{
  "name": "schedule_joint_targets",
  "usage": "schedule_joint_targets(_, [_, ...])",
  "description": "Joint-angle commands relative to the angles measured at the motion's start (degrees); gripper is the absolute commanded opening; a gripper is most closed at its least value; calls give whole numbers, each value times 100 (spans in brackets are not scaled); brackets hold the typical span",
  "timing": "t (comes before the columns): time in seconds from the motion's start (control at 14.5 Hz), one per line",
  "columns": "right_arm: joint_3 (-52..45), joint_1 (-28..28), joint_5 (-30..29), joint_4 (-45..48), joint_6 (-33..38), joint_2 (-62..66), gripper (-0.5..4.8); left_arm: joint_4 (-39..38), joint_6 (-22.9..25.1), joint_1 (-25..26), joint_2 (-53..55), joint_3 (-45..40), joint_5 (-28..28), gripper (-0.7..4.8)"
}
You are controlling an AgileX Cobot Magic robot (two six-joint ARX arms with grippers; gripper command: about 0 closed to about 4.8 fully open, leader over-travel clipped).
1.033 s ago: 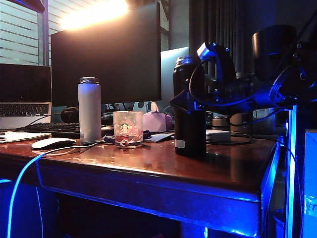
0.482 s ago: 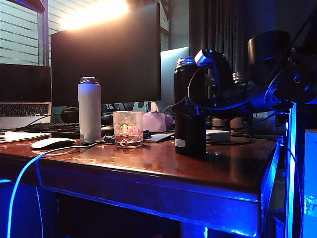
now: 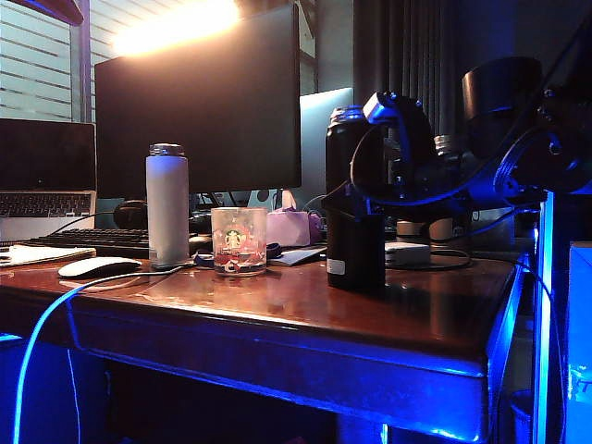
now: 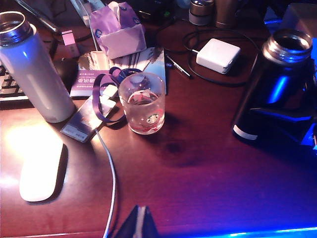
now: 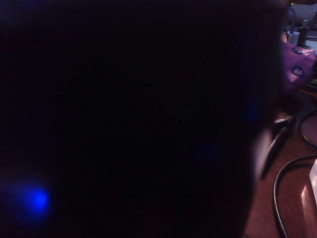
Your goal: Pick up the black thermos, pour a little water from inside into the glass cup, then place the black thermos back on the table.
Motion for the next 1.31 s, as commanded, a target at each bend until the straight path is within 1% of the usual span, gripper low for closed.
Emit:
schedule_joint_targets(0.07, [44,125,654,343,55,-37,241,24,4,2,-11,31,22,-5])
schedule_joint_targets(0.14, [46,249,1128,387,57,-37,241,24,4,2,-13,31,24,-5])
schedule_joint_targets(0.21, [92,393,1467,402,57,-37,241,24,4,2,-13,31,22,-5])
schedule_joint_targets(0.41, [579,671,1558,295,57,-37,241,24,4,2,-13,31,24,-5])
schedule_joint_targets(0.48, [852,723,1663,-35,59,-37,241,24,4,2,-13,31,24,-5])
schedule_joint_targets(0.62, [1384,730,2048,-852,59,-37,241,24,4,2,-13,31,35,-5])
schedule_joint_targets(0.69, [1644,730,2398,-1047,55,-33,241,24,4,2,-13,31,37,-5])
schedule_joint_targets(0.83, [1856,730,2822,-1145,-20,-26,241,28,4,2,-13,31,39,-5])
schedule_joint_targets(0.9, [1947,730,2924,-1276,-66,-20,241,28,2,2,-13,31,39,-5])
schedule_joint_targets(1.03, [2087,732,2935,-1366,-166,15,241,26,2,2,-13,31,37,-5])
schedule_joint_targets(1.24, [2505,935,3558,-1742,-461,315,241,35,7,2,-11,31,26,-5])
schedule_joint_targets(1.31, [2625,984,3637,-1788,-553,415,241,37,33,7,-13,31,11,-5])
